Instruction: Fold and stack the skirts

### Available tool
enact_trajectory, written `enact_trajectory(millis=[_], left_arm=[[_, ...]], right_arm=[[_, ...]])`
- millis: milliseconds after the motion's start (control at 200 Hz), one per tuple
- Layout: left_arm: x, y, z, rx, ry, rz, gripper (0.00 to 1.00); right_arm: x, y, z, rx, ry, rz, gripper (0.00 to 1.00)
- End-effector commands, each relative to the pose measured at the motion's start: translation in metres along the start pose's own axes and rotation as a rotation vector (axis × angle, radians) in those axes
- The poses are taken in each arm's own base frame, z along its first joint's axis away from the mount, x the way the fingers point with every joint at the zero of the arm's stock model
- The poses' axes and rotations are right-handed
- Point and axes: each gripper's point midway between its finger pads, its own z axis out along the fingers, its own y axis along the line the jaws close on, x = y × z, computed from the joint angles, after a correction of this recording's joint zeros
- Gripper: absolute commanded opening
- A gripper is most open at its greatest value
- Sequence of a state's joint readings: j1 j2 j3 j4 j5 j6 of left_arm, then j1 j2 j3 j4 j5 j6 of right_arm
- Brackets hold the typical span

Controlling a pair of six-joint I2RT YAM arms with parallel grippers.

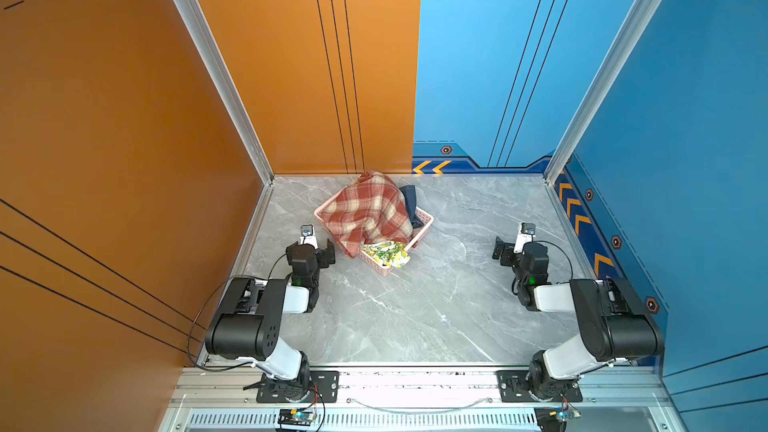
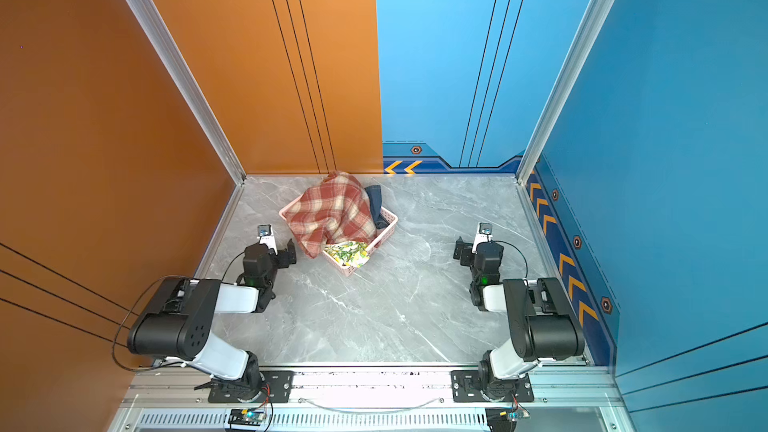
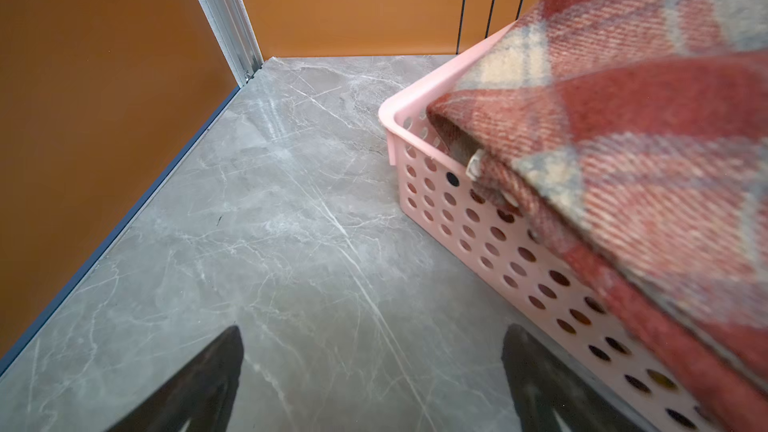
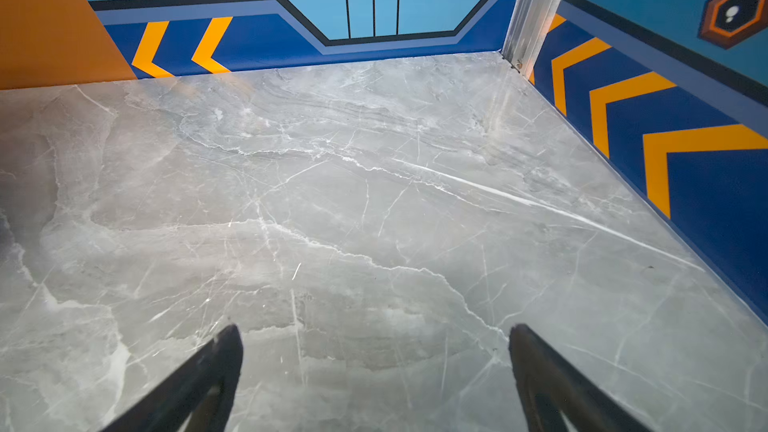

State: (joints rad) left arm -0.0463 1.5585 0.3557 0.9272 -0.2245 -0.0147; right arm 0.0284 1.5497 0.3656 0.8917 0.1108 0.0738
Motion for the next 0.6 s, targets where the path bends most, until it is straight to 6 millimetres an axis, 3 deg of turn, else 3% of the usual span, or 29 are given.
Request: enact_trajectory(millis=[0, 150, 596], left_arm=[[-0.0082, -0.001, 0.003, 0.006, -0.022, 0.012, 0.98], [-0.0088, -0.0094, 0.0039, 0.048, -0.019, 0.032, 0.98], [-0.0072, -0.0083, 0.0041, 0.059, -0.012, 0.023, 0.98]], right_arm=[[-0.0089, -0.0017, 0.0007, 0.018, -0.026, -0.01, 1.0], [-0.0089, -0.0018, 0.0007, 0.018, -0.027, -0.01, 1.0], [-0.009, -0.002, 0.0007, 0.02, -0.027, -0.01, 1.0]])
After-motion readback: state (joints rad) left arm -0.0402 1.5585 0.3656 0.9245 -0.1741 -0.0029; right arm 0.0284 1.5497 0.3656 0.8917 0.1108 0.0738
